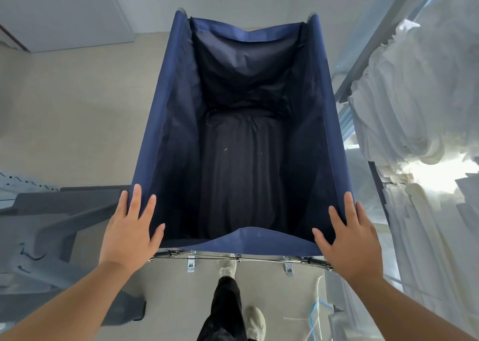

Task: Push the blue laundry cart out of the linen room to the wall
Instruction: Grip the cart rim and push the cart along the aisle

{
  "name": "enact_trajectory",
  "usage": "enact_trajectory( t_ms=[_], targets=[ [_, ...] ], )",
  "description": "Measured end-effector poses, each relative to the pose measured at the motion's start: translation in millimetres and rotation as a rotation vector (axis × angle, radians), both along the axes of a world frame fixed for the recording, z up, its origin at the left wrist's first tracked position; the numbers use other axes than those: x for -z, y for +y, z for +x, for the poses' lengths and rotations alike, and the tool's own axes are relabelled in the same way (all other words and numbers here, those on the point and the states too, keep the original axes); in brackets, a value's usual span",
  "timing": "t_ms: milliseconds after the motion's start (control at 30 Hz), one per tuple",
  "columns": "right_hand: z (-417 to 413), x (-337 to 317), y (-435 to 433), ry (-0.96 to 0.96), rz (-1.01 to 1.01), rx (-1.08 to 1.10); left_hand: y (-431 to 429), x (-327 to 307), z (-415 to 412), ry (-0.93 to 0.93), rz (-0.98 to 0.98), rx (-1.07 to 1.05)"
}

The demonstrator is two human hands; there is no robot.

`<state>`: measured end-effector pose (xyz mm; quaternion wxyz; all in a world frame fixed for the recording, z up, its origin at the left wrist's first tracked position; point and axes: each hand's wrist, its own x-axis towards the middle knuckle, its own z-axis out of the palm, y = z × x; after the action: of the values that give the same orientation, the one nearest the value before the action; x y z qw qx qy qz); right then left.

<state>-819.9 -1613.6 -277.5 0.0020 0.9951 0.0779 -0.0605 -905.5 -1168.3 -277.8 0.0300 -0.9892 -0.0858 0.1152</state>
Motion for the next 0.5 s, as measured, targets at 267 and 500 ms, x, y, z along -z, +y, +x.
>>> enact_trajectory(
  t_ms=[267,500],
  targets=[
    [46.1,-1.2,14.2,0.0,-0.025,0.015,15.3,1.5,49.6,0.002,-0.011,0.006],
    [90.4,-0.8,26.8,0.02,-0.061,0.032,30.8,3.3,97.5,-0.006,-0.036,0.022]
  ],
)
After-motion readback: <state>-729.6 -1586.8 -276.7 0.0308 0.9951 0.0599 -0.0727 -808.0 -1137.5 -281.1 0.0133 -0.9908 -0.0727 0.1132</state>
